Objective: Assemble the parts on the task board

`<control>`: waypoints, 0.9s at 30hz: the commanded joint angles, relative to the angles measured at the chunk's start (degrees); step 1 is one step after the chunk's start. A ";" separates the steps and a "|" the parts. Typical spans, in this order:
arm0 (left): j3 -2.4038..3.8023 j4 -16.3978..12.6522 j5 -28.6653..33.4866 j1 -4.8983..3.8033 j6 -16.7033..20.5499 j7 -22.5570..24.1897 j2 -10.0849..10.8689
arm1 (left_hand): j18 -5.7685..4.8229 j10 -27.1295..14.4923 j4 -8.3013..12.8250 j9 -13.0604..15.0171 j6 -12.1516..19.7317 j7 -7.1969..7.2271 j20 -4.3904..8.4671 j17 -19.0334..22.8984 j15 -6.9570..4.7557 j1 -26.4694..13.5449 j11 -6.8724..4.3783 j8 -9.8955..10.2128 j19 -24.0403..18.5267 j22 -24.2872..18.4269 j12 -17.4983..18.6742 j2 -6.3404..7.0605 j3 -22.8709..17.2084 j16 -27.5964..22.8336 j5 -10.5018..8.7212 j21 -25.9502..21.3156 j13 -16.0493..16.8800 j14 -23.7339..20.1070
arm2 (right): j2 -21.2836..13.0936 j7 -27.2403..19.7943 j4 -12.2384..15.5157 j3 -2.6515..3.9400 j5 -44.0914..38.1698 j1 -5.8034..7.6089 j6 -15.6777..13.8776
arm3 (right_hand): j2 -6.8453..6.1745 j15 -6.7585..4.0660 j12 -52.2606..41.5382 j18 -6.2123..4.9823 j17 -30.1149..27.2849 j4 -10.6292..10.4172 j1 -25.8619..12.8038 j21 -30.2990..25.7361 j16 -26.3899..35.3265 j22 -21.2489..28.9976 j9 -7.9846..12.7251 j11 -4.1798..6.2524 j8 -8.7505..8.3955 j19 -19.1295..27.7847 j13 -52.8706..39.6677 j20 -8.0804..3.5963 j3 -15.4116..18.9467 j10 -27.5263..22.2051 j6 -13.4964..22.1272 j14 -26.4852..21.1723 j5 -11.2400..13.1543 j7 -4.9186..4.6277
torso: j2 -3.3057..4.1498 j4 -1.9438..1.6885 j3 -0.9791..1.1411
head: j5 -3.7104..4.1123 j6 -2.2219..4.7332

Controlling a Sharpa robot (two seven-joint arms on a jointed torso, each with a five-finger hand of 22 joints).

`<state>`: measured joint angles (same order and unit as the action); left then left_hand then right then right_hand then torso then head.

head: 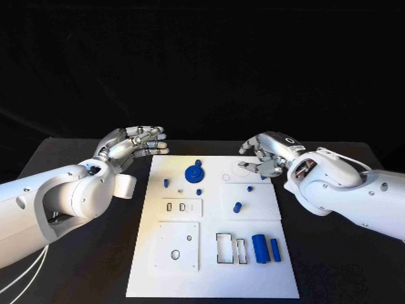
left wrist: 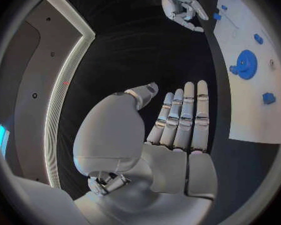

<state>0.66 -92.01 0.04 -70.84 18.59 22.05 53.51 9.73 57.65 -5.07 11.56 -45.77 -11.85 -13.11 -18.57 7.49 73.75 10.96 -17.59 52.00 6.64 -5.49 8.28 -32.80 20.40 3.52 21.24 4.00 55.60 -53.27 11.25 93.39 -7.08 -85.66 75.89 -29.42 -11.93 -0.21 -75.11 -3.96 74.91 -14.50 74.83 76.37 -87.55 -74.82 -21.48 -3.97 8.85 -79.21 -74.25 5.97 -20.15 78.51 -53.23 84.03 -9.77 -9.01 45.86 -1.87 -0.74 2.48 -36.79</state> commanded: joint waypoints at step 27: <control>0.01 0.88 0.13 0.04 -1.15 0.40 -0.48 | 0.69 -0.35 -0.13 0.07 0.33 -2.40 -0.35 -0.09 0.24 0.09 -0.11 0.37 -0.12 -0.09 0.35 -0.34 0.09 -0.26 -0.16 -0.33 0.07 -0.33 | -2.85 -17.72 -11.23 -0.43 24.29 -3.89 5.60 | -1.47 0.48 1.53 -0.76 9.24 3.98 8.22 -2.60 0.35 1.67 0.50 -0.43 -0.63 1.86 1.28 0.43 0.22 -1.71 0.74 4.44 0.09 -0.35 | -0.48 0.73 1.18 | 2.04 -0.32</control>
<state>0.64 -91.12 0.05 -70.78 18.54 22.05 53.15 9.72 57.65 -5.07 11.56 -45.77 -11.85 -13.11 -18.60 7.49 73.75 10.96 -17.59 52.00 6.64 -5.49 8.28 -32.80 20.40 3.52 21.24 3.99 55.60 -56.30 -6.22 82.41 -7.51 -62.07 72.11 -25.83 -13.42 -0.21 -73.60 -3.96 74.90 -10.89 82.35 73.53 -87.20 -73.10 -20.99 -4.51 8.07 -77.24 -72.92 6.36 -19.87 76.86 -52.18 84.03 -9.76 -9.42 45.26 -1.03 0.39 4.45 -37.05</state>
